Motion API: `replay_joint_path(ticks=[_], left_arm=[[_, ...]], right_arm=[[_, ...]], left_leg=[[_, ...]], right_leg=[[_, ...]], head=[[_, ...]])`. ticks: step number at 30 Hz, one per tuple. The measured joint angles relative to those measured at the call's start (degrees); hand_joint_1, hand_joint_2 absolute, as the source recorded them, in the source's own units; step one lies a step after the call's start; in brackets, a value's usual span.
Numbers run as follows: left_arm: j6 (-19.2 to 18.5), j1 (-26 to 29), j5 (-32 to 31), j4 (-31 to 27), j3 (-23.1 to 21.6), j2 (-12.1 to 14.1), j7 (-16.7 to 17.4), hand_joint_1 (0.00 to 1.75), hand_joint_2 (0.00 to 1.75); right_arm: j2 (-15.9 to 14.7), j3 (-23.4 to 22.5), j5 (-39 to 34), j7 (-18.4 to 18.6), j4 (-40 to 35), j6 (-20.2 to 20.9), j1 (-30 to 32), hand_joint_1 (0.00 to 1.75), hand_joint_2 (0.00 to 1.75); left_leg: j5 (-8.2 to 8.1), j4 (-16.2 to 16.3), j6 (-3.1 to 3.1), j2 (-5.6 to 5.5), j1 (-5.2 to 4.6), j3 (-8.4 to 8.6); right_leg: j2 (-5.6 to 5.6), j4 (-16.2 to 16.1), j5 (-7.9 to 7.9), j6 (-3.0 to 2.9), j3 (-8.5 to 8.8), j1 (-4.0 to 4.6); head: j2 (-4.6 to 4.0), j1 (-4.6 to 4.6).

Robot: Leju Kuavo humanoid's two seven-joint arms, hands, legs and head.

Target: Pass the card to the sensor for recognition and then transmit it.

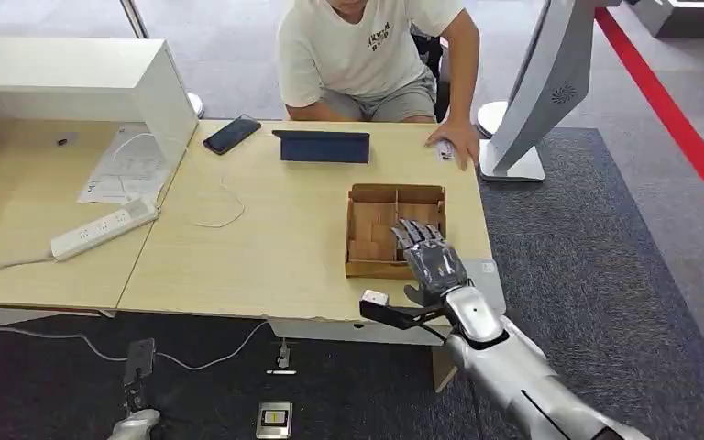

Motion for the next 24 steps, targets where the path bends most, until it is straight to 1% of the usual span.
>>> replay_joint_path(ticks=[13,24], left_arm=[[-0.6,0.0,0.9,0.0,0.0,0.2,0.5,0.0,1.75],[-0.6,0.5,1.6,0.0,0.0,0.2,0.0,0.0,1.75]], right_arm=[[-0.6,-0.4,-0.4,0.2,0.3,0.0,-1.3,0.0,1.75],[-1.7,-0.4,-0.8,1.1,0.5,1.4,-1.4,0.0,1.75]], left_leg=[[0.0,0.0,0.0,0.0,0.0,0.0],[0.0,0.0,0.0,0.0,0.0,0.0]], right_leg=[[0.0,0.0,0.0,0.0,0.0,0.0],[0.0,0.0,0.0,0.0,-0.01,0.0]], head=[[0.0,0.0],[0.0,0.0]])
